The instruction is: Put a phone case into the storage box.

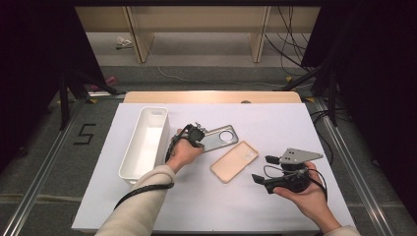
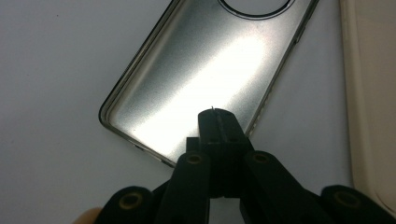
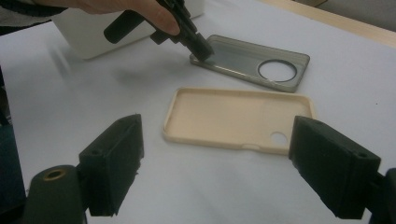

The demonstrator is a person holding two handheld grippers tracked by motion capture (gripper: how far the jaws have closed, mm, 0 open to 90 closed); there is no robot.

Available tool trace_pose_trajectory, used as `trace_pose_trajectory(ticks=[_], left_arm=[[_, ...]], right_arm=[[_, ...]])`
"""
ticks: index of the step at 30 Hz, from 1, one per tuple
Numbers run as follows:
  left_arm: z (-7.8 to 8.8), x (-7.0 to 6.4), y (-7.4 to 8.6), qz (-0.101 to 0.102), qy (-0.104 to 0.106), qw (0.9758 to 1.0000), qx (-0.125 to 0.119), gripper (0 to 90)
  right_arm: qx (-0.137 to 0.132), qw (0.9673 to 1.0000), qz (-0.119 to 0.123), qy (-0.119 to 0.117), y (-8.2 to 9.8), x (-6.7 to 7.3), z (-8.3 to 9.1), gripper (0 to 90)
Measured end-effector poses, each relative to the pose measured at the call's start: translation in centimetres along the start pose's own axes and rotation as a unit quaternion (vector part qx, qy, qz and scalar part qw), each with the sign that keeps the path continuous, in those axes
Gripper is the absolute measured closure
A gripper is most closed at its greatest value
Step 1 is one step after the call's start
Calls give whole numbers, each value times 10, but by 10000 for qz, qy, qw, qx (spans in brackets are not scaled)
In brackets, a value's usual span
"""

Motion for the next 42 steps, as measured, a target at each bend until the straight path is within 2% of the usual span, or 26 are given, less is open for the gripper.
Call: trace_pose_trajectory(ticks=[8,14,20,31,42], left_arm=[[2,-1,2,109,59,9999,19,899],[3,-9,5,238,155,9996,-9,899],[4,-18,7,286,274,9992,-13,899],[3,-24,6,329,315,9990,-47,898],[2,-28,5,264,356,9990,-44,898]], right_arm=[[0,10000,-1,8,0,0,0,189],[-6,10000,0,17,0,0,0,189],[-9,10000,-1,28,0,-1,0,189],[-8,10000,3,33,0,-1,0,189],[-11,10000,4,32,0,0,0,190]])
Point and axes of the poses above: each handheld gripper's, and its own axes: z roughly backward along the jaws, y roughly out of its underside, x roughly to its left, the point moved 5 cm from there along -z, roughly forward along the jaws, and after that the axes turned 4 degrees about y, right-handed, at the moved point
